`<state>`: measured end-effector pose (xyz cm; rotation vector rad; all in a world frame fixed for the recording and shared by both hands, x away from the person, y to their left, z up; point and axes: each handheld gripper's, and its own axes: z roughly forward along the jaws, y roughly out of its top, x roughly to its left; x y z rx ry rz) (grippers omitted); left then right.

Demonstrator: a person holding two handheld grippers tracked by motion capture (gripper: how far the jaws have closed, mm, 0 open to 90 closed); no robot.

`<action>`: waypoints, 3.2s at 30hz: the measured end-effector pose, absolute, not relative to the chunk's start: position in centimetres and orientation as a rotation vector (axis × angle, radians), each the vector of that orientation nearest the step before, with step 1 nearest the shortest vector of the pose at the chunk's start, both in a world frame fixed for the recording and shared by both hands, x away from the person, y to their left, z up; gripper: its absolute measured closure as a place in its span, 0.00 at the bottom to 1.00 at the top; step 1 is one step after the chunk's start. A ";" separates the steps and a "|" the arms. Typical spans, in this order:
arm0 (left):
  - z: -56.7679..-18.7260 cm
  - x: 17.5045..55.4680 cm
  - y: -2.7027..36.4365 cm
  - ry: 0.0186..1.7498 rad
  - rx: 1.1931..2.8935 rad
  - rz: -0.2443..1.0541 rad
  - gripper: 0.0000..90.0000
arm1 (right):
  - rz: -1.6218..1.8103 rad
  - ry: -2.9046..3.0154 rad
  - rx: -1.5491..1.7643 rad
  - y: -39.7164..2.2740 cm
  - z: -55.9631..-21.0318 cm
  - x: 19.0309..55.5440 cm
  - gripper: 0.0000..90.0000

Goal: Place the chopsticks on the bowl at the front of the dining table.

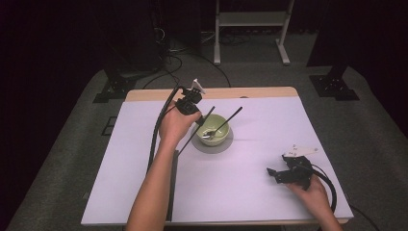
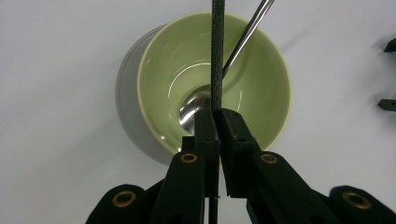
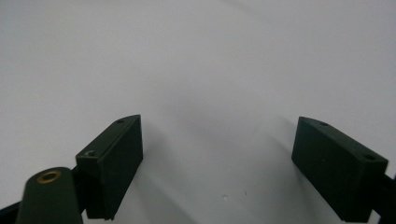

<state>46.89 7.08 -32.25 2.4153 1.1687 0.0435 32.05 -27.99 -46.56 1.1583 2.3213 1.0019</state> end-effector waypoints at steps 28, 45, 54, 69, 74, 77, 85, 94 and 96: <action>-33.9 50.7 4.3 1.210 2.408 -0.022 0.96 | 1.006 2.319 1.165 -28.0 -46.6 32.0 0.17; -35.0 51.9 3.7 1.247 2.403 -0.044 0.96 | 1.003 2.322 1.162 -28.0 -46.6 32.0 0.17; -35.6 52.3 3.5 1.260 2.395 -0.061 0.96 | 1.003 2.321 1.162 -28.0 -46.6 32.0 0.17; -35.8 52.5 3.5 1.271 2.391 -0.051 0.95 | 1.003 2.321 1.162 -28.0 -46.6 32.0 0.17; -35.8 52.4 3.4 1.265 2.388 -0.044 0.95 | 1.003 2.322 1.162 -28.0 -46.6 32.0 0.17; -35.8 52.4 3.4 1.263 2.383 -0.040 0.93 | 1.003 2.322 1.162 -28.0 -46.6 32.0 0.17; -35.8 52.3 3.4 1.264 2.388 -0.035 0.78 | 1.003 2.322 1.162 -28.0 -46.6 32.0 0.17; -34.7 51.5 4.0 1.239 2.391 -0.013 0.58 | 1.004 2.321 1.162 -28.0 -46.6 32.0 0.17; -34.4 51.3 4.2 1.238 2.382 -0.006 0.47 | 1.004 2.321 1.163 -28.0 -46.6 32.0 0.17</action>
